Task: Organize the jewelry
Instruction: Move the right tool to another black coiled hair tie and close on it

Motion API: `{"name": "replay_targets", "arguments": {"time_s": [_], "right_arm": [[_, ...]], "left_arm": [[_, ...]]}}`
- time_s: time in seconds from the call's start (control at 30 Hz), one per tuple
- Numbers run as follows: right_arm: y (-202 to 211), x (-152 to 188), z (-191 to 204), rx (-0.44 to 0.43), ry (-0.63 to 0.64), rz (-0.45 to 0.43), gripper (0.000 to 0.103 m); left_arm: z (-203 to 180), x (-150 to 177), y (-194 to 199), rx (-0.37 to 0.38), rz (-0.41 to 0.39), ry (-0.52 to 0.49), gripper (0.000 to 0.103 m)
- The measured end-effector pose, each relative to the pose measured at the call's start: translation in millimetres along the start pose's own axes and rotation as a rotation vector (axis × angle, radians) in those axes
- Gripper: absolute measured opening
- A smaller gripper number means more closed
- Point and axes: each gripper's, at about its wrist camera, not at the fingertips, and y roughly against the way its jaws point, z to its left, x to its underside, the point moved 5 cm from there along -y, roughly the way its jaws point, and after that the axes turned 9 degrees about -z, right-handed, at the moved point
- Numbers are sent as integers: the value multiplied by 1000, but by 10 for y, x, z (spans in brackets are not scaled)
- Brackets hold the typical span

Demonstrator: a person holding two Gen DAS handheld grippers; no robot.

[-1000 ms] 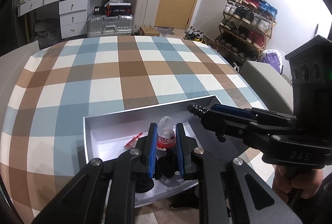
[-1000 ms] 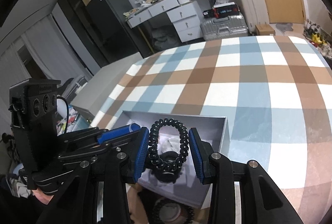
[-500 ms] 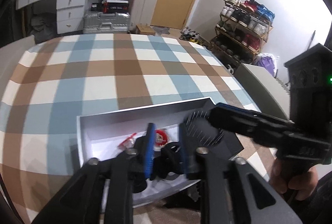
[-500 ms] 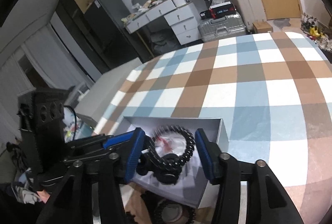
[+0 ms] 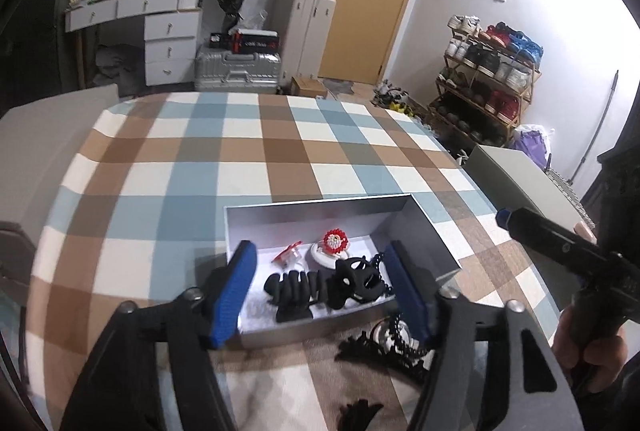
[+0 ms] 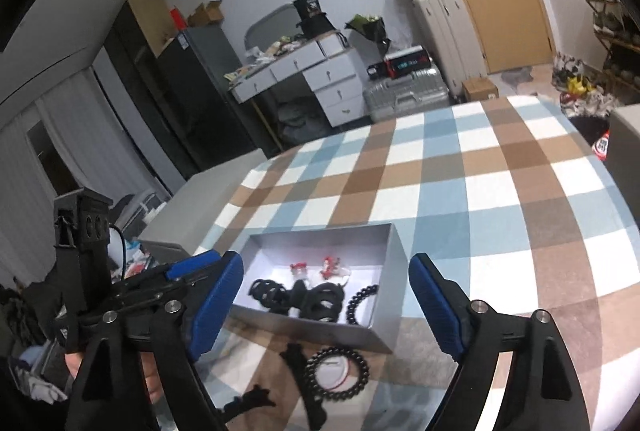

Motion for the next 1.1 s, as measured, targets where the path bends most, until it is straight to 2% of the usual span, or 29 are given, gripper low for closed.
{"name": "replay_targets", "arguments": {"time_s": [0.1,0.17,0.23,0.33,0.5,0.6,0.8,1.03,1.1], "right_arm": [[77,14,131,-10,31,-6,88],[117,26,203,-18,52,-11,91],[171,51,274,-24,73,-19,94],[226,113,329,-21,91,-19,97],[243,340,292,4,85,32,98],[193,515,188,18,48,87,98],[7,926,-21,55,-13,228,98],[-95,992,-107,85,-27,248,97],[-150,990,-125,107,-11,258,94]], "left_arm": [[11,8,80,-30,-17,-9,66],[45,14,130,-80,-35,-10,76],[78,22,192,-128,-62,-11,82],[124,45,265,-161,-81,-6,82],[206,190,310,-194,-80,29,89],[255,298,333,-217,-78,49,97],[187,508,335,-199,-36,10,98],[192,706,317,-180,21,4,98],[201,743,306,-181,34,5,98]]}}
